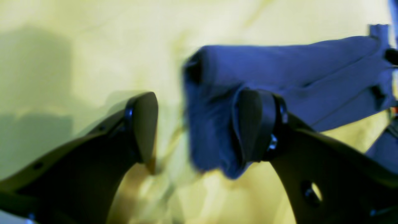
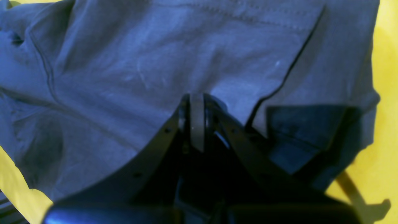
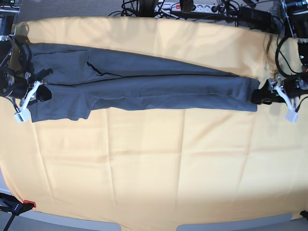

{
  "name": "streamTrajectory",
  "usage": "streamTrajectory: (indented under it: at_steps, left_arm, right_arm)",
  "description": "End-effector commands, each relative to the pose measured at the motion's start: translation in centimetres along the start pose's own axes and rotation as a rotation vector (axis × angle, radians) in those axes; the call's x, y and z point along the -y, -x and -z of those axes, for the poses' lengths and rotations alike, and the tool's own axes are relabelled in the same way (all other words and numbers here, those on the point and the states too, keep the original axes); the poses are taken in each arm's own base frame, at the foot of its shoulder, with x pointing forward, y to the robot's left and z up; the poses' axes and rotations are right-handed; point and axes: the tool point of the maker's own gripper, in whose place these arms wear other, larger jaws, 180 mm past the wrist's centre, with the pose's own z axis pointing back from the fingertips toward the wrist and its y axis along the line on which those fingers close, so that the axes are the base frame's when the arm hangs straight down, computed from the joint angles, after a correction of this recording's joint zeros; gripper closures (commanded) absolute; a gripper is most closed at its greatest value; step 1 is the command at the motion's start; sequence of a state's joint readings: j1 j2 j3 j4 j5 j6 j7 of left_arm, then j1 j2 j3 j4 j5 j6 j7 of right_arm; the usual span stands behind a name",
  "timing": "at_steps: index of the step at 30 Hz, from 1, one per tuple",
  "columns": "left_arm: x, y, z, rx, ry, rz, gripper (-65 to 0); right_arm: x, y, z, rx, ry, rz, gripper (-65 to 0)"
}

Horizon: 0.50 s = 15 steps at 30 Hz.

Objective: Fold the T-shirt properly
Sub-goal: 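Lower the folded hem onto the shirt and open both grippers, then grasp the strip end with the left gripper and fold it toward the right gripper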

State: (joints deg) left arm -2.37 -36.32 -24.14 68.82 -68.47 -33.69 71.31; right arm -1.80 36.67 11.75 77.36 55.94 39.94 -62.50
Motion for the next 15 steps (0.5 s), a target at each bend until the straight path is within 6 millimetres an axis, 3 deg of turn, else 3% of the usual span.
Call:
streamTrajectory:
  at_steps: [1, 6, 9, 11, 14, 15]
  left_arm:
    - [-0.1, 0.3, 0.0, -0.029, -0.011, 0.01, -43.1]
    - [2.6, 3.2, 2.1, -0.125, 0.11, -0.021, -43.1]
    - [3.9, 3.6, 2.8, -0.139, 0.169, -0.004, -42.2]
    - [4.5, 3.5, 3.0, -0.135, 0.196, -0.005, -33.3]
    - [4.6, 2.9, 3.0, -0.117, 0.197, -0.001, -2.3]
    - [4.6, 2.4, 3.0, -0.109, 0.198, 0.007, 0.0]
  right_arm:
    - [0.8, -0.5, -0.9, -0.004, 0.027, -0.022, 0.0]
    - [0.8, -1.4, -1.0, 0.017, 0.028, -0.028, 0.0]
    - [0.7, -2.5, -1.2, 0.046, 0.017, -0.03, 0.0]
    - [0.4, -2.9, -1.3, 0.063, 0.001, -0.023, 0.0]
    - [0.1, -3.1, -1.3, 0.077, -0.018, -0.015, 0.0]
    - [0.0, -3.2, -1.3, 0.08, -0.02, -0.015, 0.0]
